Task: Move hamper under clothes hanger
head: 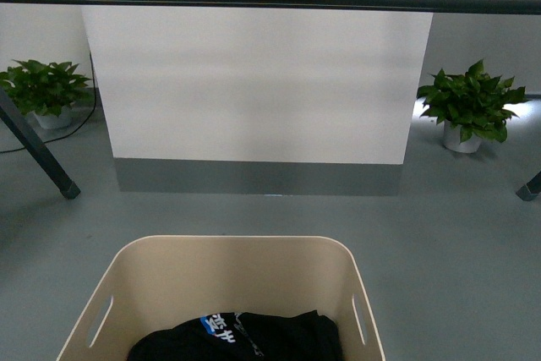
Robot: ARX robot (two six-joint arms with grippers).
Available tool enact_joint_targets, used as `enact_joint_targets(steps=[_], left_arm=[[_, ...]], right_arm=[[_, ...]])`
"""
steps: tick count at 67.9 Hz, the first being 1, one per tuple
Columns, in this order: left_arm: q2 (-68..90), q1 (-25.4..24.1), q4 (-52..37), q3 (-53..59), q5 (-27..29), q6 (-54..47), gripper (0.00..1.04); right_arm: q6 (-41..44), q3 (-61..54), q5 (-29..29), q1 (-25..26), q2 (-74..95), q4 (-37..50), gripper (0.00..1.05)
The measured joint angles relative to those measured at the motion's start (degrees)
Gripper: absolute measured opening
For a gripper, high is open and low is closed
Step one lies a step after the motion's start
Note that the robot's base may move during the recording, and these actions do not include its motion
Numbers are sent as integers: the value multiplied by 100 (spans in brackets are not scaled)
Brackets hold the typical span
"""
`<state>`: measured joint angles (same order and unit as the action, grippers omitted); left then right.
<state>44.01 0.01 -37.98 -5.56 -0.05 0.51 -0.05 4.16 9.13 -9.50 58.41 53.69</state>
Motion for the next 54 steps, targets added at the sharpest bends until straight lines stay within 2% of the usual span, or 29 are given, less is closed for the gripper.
enact_joint_targets(steps=[22, 27, 31, 54], left_arm=[[-872, 0, 549, 326, 0, -2, 3], [-970, 0, 442, 452, -7, -7, 3], [-1158, 0, 629, 455, 7, -13, 3], [-2422, 0, 1805, 455, 4, -15, 3]], right_arm=[[-2, -306, -411, 407, -1346, -1078, 2], [0, -348, -852, 743, -1681, -1373, 2], [0, -361, -872, 911, -2031, -1674, 2], [0, -385, -905, 938, -3464, -2997, 2]])
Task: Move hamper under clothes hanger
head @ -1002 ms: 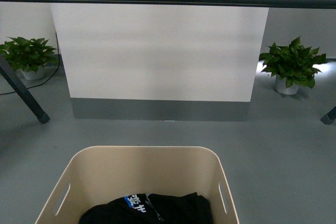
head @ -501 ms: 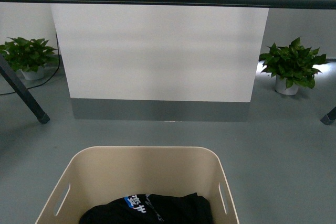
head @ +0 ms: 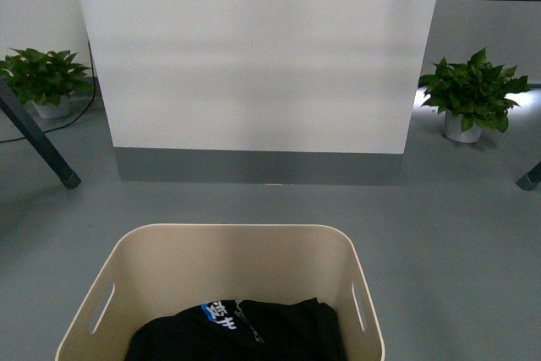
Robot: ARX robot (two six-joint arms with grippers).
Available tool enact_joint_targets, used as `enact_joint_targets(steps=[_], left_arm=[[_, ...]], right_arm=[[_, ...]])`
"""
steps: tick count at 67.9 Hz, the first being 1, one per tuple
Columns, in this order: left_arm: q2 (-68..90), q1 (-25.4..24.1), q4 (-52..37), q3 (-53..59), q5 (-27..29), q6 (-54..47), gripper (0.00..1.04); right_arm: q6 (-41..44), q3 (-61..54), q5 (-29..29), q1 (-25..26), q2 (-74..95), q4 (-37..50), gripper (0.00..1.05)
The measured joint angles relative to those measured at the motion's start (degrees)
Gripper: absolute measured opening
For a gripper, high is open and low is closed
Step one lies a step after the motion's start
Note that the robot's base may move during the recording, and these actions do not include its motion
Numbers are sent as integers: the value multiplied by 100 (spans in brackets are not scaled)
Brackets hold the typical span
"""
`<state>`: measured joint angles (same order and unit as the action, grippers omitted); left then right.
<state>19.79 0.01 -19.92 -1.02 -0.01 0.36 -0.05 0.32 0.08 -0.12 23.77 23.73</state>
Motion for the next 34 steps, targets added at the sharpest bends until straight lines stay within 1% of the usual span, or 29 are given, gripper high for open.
enact_joint_targets(steps=[34], left_arm=[[-848, 0, 846, 0, 0, 2, 3]], right_arm=[[0, -2, 0, 0, -1023, -1001, 2]])
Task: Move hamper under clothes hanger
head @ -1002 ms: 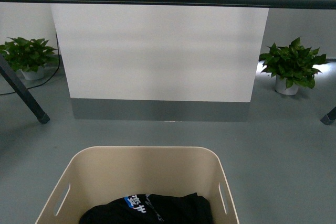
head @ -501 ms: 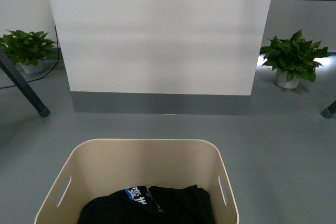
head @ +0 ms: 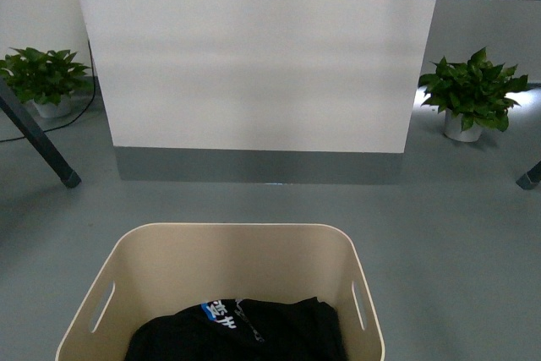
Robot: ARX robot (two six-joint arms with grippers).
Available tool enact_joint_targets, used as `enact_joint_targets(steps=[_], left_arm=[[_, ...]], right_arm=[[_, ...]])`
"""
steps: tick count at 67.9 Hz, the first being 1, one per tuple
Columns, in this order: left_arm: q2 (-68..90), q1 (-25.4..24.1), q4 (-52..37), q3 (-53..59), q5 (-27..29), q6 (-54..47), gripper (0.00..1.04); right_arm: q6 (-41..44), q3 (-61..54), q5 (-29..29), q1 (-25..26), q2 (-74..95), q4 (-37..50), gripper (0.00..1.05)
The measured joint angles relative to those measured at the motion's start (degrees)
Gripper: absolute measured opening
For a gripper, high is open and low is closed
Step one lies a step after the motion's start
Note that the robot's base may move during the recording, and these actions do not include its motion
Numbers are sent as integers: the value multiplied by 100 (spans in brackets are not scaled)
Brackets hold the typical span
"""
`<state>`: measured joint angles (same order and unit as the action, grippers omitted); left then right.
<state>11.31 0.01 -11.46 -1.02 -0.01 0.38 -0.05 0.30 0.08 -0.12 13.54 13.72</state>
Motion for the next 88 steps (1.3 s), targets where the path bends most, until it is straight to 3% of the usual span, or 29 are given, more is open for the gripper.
enact_joint_targets(steps=[9, 14, 19, 26, 86, 88], left_arm=[[-188, 0, 188, 0, 0, 0, 3], [-765, 0, 955, 0, -4, -2, 3], [-1043, 0, 1099, 0, 0, -2, 3], [-1093, 0, 1137, 0, 0, -2, 3], [-1099, 2, 1143, 0, -2, -2, 3], [-1099, 0, 1143, 0, 0, -2, 7]], right_arm=[[0, 2, 0, 0, -175, -175, 2], [0, 0, 0, 0, -260, -256, 2], [0, 2, 0, 0, -343, -345, 2], [2, 4, -15, -2, -1128, -1305, 2], [2, 4, -15, 0, -1329, -1362, 2], [2, 4, -15, 0, -1329, -1362, 2]])
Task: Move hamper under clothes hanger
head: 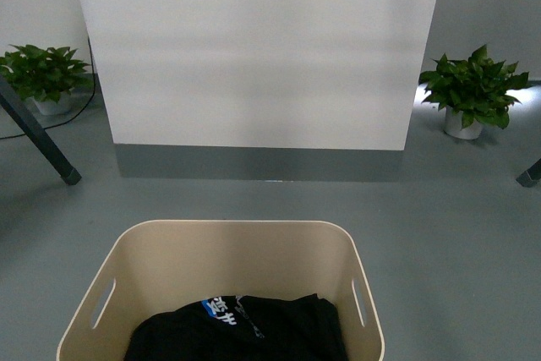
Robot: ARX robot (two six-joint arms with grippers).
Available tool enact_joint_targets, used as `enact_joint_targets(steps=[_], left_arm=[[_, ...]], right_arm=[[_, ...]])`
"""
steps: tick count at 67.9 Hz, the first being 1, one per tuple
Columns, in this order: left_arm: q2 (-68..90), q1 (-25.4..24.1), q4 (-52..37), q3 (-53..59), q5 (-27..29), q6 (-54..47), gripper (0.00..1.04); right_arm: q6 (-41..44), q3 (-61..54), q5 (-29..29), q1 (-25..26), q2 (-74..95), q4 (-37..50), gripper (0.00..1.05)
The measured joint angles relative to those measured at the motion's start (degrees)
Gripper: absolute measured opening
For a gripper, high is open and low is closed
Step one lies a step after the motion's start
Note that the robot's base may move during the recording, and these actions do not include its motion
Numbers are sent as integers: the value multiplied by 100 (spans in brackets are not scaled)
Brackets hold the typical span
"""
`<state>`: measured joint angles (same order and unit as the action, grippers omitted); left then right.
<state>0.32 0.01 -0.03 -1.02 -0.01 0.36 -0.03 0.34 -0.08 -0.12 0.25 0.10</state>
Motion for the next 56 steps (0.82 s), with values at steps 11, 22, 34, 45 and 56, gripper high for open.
enact_joint_targets(steps=[11, 22, 34, 45, 56], left_arm=[[0, 0, 0, 0, 0, 0, 35], [0, 0, 0, 0, 0, 0, 77], [0, 0, 0, 0, 0, -4, 98], [0, 0, 0, 0, 0, -4, 98], [0, 0, 0, 0, 0, -4, 98]], right_arm=[[4, 0, 0, 0, 0, 0, 28], [4, 0, 0, 0, 0, 0, 69], [0, 0, 0, 0, 0, 0, 99], [2, 0, 0, 0, 0, 0, 97], [2, 0, 0, 0, 0, 0, 97]])
